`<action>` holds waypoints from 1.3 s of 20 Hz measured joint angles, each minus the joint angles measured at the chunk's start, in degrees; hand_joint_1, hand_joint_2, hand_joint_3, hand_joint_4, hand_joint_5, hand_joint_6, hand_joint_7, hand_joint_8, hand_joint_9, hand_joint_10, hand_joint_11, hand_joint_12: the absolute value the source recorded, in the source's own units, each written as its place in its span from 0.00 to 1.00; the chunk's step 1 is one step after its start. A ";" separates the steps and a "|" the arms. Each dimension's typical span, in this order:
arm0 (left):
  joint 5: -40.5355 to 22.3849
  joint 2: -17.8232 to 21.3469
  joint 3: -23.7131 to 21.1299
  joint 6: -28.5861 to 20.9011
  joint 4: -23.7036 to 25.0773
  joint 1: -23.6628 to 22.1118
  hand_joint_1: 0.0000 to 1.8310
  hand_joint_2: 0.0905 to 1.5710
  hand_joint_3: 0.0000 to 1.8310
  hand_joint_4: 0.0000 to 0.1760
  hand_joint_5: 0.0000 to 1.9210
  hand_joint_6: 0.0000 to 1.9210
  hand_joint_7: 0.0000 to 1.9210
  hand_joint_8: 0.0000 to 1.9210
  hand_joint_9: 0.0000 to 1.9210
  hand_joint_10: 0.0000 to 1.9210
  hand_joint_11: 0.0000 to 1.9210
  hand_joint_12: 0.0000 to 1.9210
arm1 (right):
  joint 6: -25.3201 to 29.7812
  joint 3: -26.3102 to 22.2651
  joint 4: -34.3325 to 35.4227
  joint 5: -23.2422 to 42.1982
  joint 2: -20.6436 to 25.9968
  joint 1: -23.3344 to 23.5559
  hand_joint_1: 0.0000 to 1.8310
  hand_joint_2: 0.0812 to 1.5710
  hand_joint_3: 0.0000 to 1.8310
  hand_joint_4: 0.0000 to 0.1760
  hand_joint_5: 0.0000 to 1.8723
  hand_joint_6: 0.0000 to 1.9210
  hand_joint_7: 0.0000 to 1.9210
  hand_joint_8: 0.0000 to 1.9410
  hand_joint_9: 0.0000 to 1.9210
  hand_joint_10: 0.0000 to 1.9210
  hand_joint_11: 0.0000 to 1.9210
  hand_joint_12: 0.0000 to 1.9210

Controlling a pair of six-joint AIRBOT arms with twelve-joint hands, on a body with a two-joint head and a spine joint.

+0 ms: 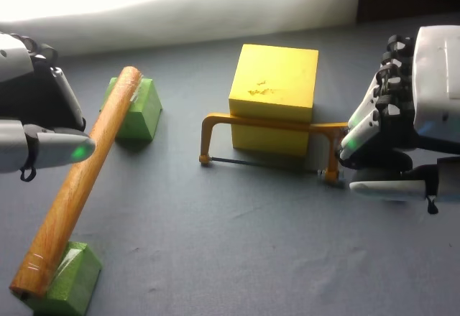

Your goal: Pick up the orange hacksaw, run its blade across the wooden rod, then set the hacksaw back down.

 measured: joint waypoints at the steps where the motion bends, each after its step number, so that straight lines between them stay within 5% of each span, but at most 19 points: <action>1: 0.07 0.00 0.24 0.00 -0.42 0.00 0.06 0.77 0.01 0.28 0.06 0.01 0.04 0.00 0.03 0.01 0.00 0.23 | -0.09 0.00 0.39 -0.37 0.07 0.00 0.05 0.70 0.01 0.29 0.11 0.01 0.12 0.00 0.11 0.01 0.00 0.36; 2: 0.31 0.00 0.33 0.02 -0.70 0.11 0.04 0.78 0.00 0.29 0.05 0.00 0.02 0.00 0.01 0.00 0.00 0.12 | -0.13 -0.02 0.44 -0.46 0.07 0.00 0.07 0.70 0.00 0.30 0.10 0.00 0.08 0.00 0.08 0.00 0.00 0.28; 3: 0.39 -0.02 0.37 0.11 -0.68 0.11 0.04 0.77 0.00 0.29 0.05 0.00 0.01 0.00 0.01 0.00 0.00 0.13 | -0.26 -0.26 0.59 -0.66 0.07 0.00 0.05 0.70 0.00 0.26 0.05 0.00 0.05 0.00 0.06 0.00 0.00 0.24; 7: -0.37 0.04 0.63 0.24 -0.63 0.74 0.07 0.74 0.00 0.34 0.06 0.00 0.04 0.00 0.04 0.01 0.00 0.19 | -0.13 -0.85 2.54 -0.96 0.24 -0.39 0.08 0.67 0.00 0.18 0.06 0.00 0.07 0.00 0.08 0.00 0.00 0.30; 8: -0.37 0.20 0.35 0.24 0.20 0.76 0.04 0.74 0.00 0.40 0.05 0.00 0.03 0.00 0.04 0.00 0.00 0.19 | 0.57 -0.87 2.49 -1.38 0.50 -0.39 0.08 0.65 0.00 0.07 0.07 0.00 0.08 0.00 0.08 0.00 0.00 0.31; 10: -0.76 0.31 0.00 0.26 0.70 0.74 0.04 0.73 0.00 0.45 0.04 0.00 0.02 0.00 0.02 0.00 0.00 0.11 | 3.21 -0.96 4.28 -2.21 0.81 -0.42 0.11 0.63 0.00 0.00 0.07 0.00 0.08 0.00 0.08 0.00 0.00 0.36; 15: -2.99 1.14 -0.39 0.22 6.56 0.46 0.08 0.67 0.00 0.21 0.04 0.00 0.00 0.00 0.00 0.00 0.00 0.03 | 6.78 -1.38 12.39 -7.15 1.11 0.07 0.09 0.61 0.00 0.00 0.05 0.00 0.07 0.00 0.07 0.00 0.00 0.30; 20: -4.26 4.39 -1.25 -0.04 13.25 2.45 0.03 0.65 0.00 0.04 0.00 0.00 0.00 0.00 0.00 0.00 0.00 0.11 | 11.41 -1.57 13.57 -11.08 3.15 -1.27 0.09 0.58 0.00 0.00 0.05 0.00 0.07 0.00 0.08 0.00 0.00 0.34; 26: -2.67 10.10 -2.19 -0.31 16.39 2.64 0.02 0.66 0.00 0.00 0.01 0.00 0.00 0.00 0.01 0.00 0.00 0.13 | 7.08 -9.03 38.56 -19.78 9.79 -5.77 0.20 0.57 0.00 0.00 0.04 0.00 0.07 0.00 0.09 0.00 0.00 0.36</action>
